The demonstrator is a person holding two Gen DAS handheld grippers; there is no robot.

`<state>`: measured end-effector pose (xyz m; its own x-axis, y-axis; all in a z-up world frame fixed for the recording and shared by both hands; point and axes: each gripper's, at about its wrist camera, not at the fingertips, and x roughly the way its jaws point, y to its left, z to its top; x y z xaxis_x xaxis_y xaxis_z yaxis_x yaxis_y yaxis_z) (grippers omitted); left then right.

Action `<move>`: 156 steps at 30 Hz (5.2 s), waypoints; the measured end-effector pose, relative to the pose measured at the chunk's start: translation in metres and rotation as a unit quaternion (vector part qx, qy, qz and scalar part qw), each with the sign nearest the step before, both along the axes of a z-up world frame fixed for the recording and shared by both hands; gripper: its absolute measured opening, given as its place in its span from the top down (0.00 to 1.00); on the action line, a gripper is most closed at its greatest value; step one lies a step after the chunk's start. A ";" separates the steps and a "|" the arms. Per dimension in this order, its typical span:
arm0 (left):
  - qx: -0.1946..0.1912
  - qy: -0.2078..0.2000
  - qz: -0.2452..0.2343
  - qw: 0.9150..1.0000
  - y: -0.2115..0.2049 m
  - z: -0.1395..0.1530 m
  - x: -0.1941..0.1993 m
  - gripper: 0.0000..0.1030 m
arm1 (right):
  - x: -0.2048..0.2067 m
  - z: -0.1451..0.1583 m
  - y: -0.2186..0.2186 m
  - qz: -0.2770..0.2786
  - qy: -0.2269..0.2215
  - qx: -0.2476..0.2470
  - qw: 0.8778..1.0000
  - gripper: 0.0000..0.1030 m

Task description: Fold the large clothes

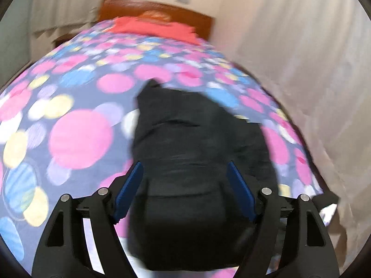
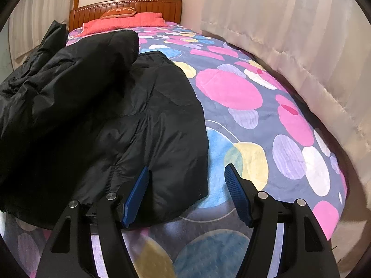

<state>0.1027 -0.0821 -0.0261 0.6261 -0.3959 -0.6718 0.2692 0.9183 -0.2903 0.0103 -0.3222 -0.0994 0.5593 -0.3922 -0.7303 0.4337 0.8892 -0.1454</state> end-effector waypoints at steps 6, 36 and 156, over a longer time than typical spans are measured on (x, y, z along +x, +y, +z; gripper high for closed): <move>-0.012 0.036 0.055 0.998 0.046 -0.040 0.020 0.27 | 0.002 0.003 0.002 -0.002 0.008 -0.011 1.000 0.35; -0.147 0.109 0.089 0.979 0.077 -0.081 0.051 0.24 | 0.036 0.059 -0.004 0.023 -0.097 0.209 0.973 0.35; -0.124 0.065 0.013 0.990 -0.020 -0.069 0.041 0.13 | -0.018 0.029 -0.094 0.050 -0.116 0.359 0.925 0.45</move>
<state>0.1438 -0.1022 -0.0953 0.5523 -0.5441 -0.6316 0.1928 0.8204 -0.5382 -0.0082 -0.4162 -0.0700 0.7406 0.2099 -0.6383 0.2897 0.7574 0.5852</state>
